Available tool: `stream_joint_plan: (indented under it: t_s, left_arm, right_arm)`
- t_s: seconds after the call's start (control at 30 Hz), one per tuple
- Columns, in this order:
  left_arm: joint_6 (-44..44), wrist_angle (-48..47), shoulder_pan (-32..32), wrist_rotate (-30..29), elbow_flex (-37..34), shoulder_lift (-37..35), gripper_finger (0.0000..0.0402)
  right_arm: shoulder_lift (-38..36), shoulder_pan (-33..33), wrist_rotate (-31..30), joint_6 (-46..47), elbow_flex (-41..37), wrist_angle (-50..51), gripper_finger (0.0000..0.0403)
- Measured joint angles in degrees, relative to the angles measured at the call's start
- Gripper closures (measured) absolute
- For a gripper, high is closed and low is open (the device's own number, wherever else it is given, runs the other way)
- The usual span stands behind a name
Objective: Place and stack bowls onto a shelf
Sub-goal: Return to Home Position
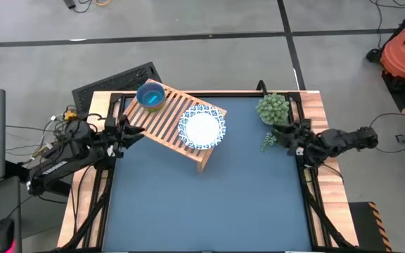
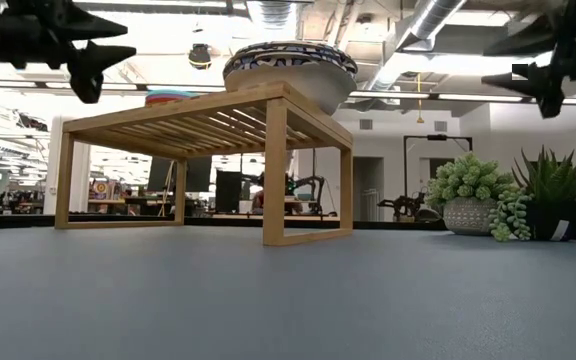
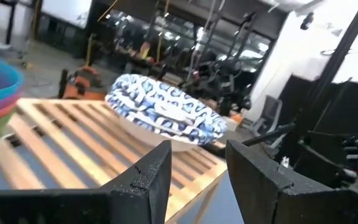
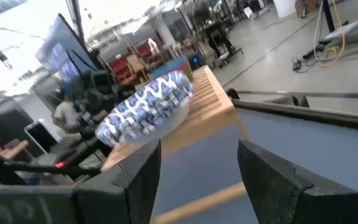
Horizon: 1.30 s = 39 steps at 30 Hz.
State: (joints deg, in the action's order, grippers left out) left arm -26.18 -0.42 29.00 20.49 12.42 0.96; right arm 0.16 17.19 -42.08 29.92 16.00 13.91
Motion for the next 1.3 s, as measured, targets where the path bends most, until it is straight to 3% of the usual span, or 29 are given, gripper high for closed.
stream_joint_plan:
  t_s: [0.3,0.57,0.83,1.1,1.3]
  left_arm:
    - [0.50,19.74,-13.84,-6.27,-10.49,-0.03,0.0264]
    - [4.97,16.84,-25.16,-13.46,-11.71,-0.01,0.0264]
    - [4.29,11.12,-26.50,-18.52,-11.74,0.02,0.0264]
    - [5.82,5.90,-26.52,-16.85,-11.76,-0.03,0.0264]
    - [5.31,5.90,-26.52,-16.69,-11.78,-0.03,0.0264]
  right_arm:
    - [-0.09,1.02,1.72,0.22,-5.37,-8.69,0.0165]
    - [-0.02,2.79,3.37,-8.89,-7.48,-8.48,0.0165]
    - [0.00,2.97,3.67,-11.37,-11.62,-8.82,0.0165]
    - [0.09,2.95,4.05,-10.94,-12.76,-9.89,0.0165]
    - [0.18,2.90,12.40,-13.59,-12.76,-9.46,0.0165]
